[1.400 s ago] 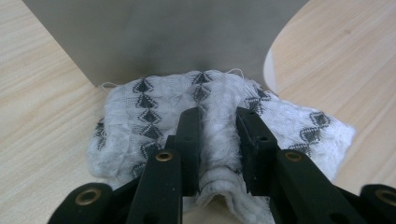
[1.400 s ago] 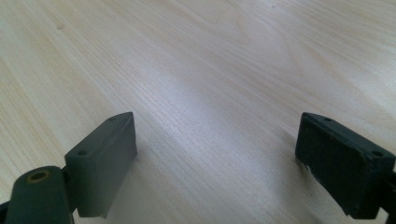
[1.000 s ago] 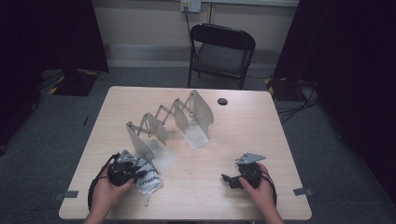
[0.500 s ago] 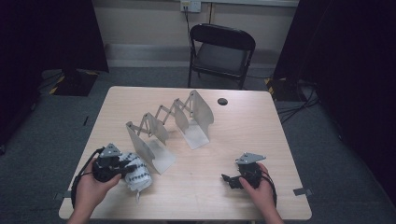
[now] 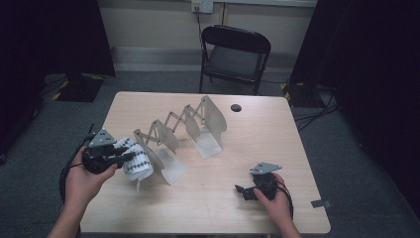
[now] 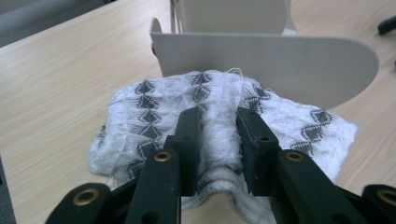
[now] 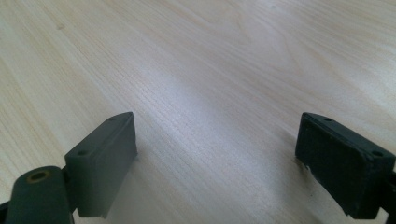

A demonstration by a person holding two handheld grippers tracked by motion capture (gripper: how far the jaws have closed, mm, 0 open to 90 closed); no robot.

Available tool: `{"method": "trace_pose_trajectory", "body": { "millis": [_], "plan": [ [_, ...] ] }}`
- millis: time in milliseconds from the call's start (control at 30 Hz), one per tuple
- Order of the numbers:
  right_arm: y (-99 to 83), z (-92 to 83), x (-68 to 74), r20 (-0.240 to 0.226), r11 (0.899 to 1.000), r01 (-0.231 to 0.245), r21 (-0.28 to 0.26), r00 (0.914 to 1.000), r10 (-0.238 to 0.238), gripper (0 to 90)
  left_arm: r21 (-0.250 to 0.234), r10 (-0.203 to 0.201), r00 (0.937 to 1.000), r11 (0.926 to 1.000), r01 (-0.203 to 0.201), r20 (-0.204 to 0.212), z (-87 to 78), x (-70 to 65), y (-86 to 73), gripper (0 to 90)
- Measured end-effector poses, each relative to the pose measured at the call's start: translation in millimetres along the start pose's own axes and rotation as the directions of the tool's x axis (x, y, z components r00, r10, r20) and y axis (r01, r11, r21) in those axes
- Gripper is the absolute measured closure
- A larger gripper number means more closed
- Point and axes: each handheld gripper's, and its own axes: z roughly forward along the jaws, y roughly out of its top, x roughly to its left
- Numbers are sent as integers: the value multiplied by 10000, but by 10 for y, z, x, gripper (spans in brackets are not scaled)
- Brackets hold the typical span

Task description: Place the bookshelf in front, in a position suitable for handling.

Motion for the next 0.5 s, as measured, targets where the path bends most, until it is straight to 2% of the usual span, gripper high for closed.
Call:
{"method": "trace_pose_trajectory", "body": {
  "millis": [200, 433, 500],
  "plan": [
    [0, 0, 0, 0, 10000, 4, -2, 10000, -4, 120, 268, -8, 9998, 9996, 3, 214, 165, -17, -112, 708],
    [1, 1, 0, -13, 10000, 9, -1, 10000, -9, 119, 521, 81, 9997, 9986, -93, 244, 337, -58, -210, 706],
    [2, 2, -1, -19, 10000, 17, 0, 10000, -17, 120, 602, -74, 9994, 9982, 53, 338, 417, -78, -278, 704]
  ]
}}
